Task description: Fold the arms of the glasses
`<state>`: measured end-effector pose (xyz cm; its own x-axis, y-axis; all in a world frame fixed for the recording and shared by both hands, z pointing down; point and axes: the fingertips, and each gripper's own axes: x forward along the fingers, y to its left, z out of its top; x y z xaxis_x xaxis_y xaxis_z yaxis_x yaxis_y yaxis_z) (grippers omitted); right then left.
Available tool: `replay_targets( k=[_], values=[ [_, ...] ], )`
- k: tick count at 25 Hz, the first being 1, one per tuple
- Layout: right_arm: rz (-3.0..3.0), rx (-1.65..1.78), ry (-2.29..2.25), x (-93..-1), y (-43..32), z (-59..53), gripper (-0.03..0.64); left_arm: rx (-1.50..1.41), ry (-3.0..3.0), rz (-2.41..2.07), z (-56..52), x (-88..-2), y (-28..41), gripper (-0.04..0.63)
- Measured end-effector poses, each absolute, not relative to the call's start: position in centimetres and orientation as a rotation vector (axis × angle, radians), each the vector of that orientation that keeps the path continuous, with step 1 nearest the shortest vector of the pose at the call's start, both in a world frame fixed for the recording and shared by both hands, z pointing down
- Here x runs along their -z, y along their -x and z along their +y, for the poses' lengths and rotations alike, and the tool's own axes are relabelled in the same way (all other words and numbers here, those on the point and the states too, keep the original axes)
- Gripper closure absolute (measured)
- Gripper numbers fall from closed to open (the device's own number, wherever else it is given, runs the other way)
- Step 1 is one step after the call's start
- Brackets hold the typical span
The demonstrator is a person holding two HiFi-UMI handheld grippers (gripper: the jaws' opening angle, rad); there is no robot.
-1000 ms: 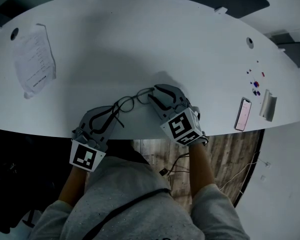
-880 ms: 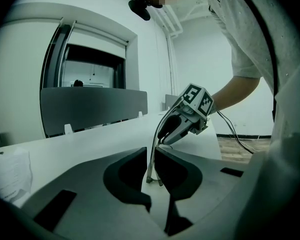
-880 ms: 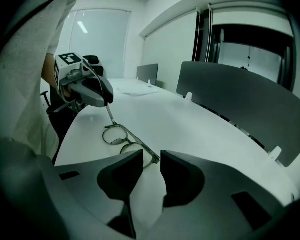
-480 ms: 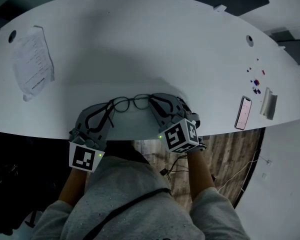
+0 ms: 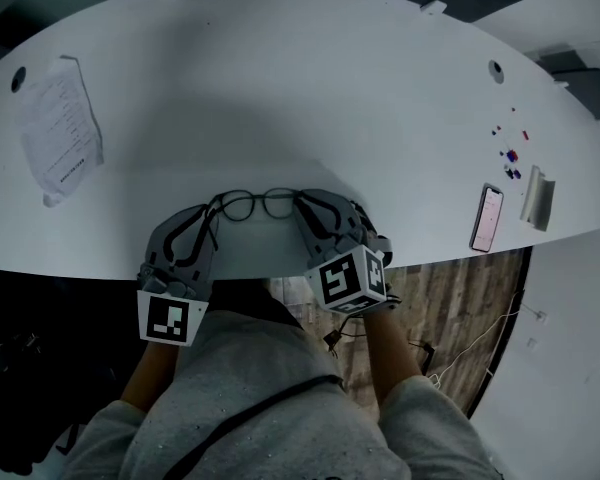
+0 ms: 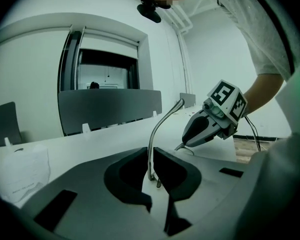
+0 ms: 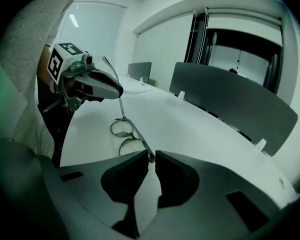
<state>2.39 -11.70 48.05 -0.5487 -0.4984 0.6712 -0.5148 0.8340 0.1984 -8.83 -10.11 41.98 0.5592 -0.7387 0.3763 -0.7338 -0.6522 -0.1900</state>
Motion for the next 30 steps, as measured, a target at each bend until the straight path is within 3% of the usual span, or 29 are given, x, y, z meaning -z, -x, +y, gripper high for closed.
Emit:
replay_targets(
  k=[30],
  values=[
    [-2.288,-0.040,-0.756,-48.0,-2.3,-10.5,0.565,0.800,2.669,1.236,-10.4,-43.4,5.9,0.563]
  ],
)
